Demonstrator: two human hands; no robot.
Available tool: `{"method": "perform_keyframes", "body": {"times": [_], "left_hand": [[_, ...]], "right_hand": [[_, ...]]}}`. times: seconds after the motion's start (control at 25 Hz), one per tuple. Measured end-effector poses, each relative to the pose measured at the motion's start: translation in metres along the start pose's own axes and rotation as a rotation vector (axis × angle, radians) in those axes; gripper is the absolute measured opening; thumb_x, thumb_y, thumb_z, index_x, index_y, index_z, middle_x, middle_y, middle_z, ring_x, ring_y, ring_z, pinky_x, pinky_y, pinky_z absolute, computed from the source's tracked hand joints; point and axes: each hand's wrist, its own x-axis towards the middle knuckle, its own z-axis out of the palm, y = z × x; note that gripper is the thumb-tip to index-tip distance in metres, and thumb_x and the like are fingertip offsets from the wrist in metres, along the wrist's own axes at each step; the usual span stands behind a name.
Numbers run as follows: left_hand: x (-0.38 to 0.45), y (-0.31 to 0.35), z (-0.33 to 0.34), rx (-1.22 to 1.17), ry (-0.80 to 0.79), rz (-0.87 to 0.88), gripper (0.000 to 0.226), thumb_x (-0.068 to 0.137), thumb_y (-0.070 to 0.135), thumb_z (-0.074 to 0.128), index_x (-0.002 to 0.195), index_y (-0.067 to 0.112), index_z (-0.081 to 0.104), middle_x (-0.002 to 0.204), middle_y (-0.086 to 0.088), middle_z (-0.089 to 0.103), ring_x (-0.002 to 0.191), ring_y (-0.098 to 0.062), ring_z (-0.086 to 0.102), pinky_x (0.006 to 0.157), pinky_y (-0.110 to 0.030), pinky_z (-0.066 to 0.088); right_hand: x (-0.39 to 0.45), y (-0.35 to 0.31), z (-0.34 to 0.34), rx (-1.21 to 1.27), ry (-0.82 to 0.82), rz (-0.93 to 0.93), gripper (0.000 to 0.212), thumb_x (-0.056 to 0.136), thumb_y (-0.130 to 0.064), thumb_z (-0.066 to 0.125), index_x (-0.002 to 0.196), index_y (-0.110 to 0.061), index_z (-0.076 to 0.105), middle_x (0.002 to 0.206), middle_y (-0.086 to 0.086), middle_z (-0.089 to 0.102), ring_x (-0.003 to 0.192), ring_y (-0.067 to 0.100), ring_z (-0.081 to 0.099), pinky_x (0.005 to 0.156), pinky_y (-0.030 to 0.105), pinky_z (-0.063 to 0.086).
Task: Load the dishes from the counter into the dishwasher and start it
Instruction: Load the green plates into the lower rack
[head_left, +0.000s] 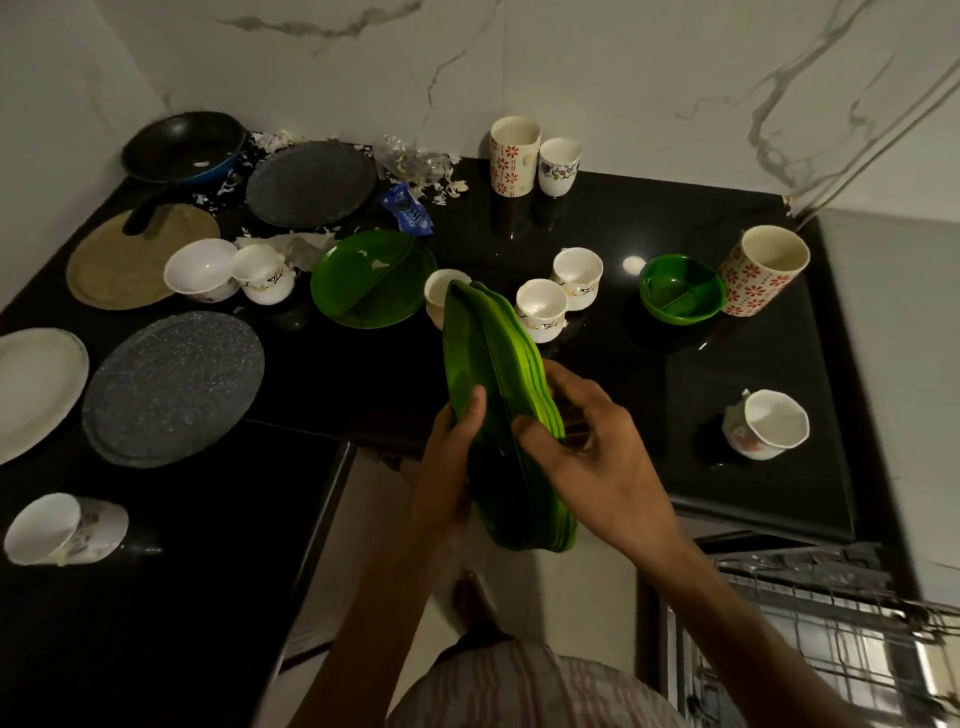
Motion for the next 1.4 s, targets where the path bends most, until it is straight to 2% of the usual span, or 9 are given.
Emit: {"method": "perform_keyframes", "body": {"times": [0.12,0.28,0.48,0.64,0.72,0.84,0.96,1.16,1.4], "left_hand": [[-0.021,-0.011,0.015,-0.001,0.026,0.002,0.068,0.082,0.056,0.067,0.137,0.017,0.052,0.130,-0.015,0.062,0.119,-0.031,0.061,0.102,-0.053,0.046],[-0.051,-0.029,0.033,0.025,0.076,0.012,0.053,0.086,0.048,0.054,0.129,0.017,0.059,0.121,-0.013,0.067,0.108,-0.025,0.067,0.083,-0.039,0.057],[-0.088,-0.062,0.042,-0.002,0.128,-0.010,0.054,0.086,0.050,0.056,0.128,0.017,0.061,0.120,-0.012,0.068,0.111,-0.028,0.066,0.094,-0.048,0.052],[-0.116,-0.078,0.046,-0.010,0.161,-0.029,0.045,0.083,0.046,0.052,0.118,0.020,0.064,0.104,-0.002,0.075,0.095,-0.017,0.072,0.069,-0.028,0.058],[-0.126,-0.085,0.043,0.016,0.195,-0.028,0.038,0.087,0.041,0.052,0.116,0.021,0.064,0.102,0.000,0.075,0.093,-0.016,0.072,0.066,-0.027,0.057],[-0.135,-0.095,0.033,0.079,0.294,-0.073,0.026,0.095,0.028,0.057,0.121,0.024,0.061,0.108,-0.002,0.072,0.090,-0.017,0.072,0.064,-0.027,0.056],[-0.146,-0.109,0.018,0.072,0.305,-0.106,0.021,0.097,0.022,0.056,0.117,0.025,0.061,0.109,-0.008,0.072,0.089,-0.019,0.072,0.061,-0.027,0.055],[-0.165,-0.140,-0.013,0.086,0.278,-0.105,0.020,0.098,0.016,0.053,0.116,0.013,0.063,0.102,-0.012,0.072,0.082,-0.023,0.071,0.055,-0.026,0.053],[-0.195,-0.180,-0.048,0.143,0.229,-0.129,0.015,0.099,0.012,0.053,0.100,0.012,0.068,0.084,-0.003,0.074,0.071,-0.016,0.071,0.051,-0.023,0.051]], "right_hand": [[-0.018,0.004,-0.013,0.019,-0.018,-0.010,0.046,0.088,-0.021,0.068,0.131,-0.029,0.056,0.113,-0.005,0.058,0.093,0.002,0.062,0.067,0.013,0.051],[-0.047,0.009,-0.028,0.012,-0.066,-0.055,0.039,0.089,-0.026,0.067,0.125,-0.037,0.055,0.110,-0.006,0.056,0.092,0.006,0.060,0.070,0.020,0.055],[-0.084,0.019,-0.046,-0.006,-0.147,-0.073,0.036,0.090,-0.030,0.065,0.105,-0.055,0.044,0.110,-0.005,0.055,0.093,0.005,0.058,0.075,0.020,0.054],[-0.112,0.024,-0.051,0.020,-0.186,-0.030,0.031,0.090,-0.031,0.064,0.098,-0.055,0.047,0.108,-0.013,0.053,0.096,0.001,0.056,0.075,0.018,0.054],[-0.128,0.026,-0.049,0.028,-0.166,-0.009,0.029,0.090,-0.031,0.065,0.105,-0.053,0.051,0.109,-0.012,0.055,0.093,0.004,0.059,0.072,0.021,0.056],[-0.147,0.030,-0.045,0.064,-0.126,0.070,0.038,0.089,-0.029,0.067,0.126,-0.033,0.057,0.113,-0.015,0.058,0.087,0.000,0.063,0.066,0.014,0.054],[-0.170,0.032,-0.033,0.111,-0.059,0.153,0.045,0.085,-0.033,0.072,0.127,-0.032,0.057,0.112,-0.019,0.057,0.087,-0.002,0.063,0.065,0.014,0.054],[-0.209,0.050,0.002,0.095,0.044,0.202,0.057,0.071,-0.051,0.076,0.122,-0.029,0.064,0.108,-0.009,0.064,0.073,0.015,0.066,0.060,0.027,0.056],[-0.254,0.073,0.025,0.193,0.063,0.272,0.046,0.070,-0.036,0.078,0.112,-0.021,0.067,0.090,-0.005,0.061,0.044,0.001,0.055,0.045,0.011,0.041]]}}
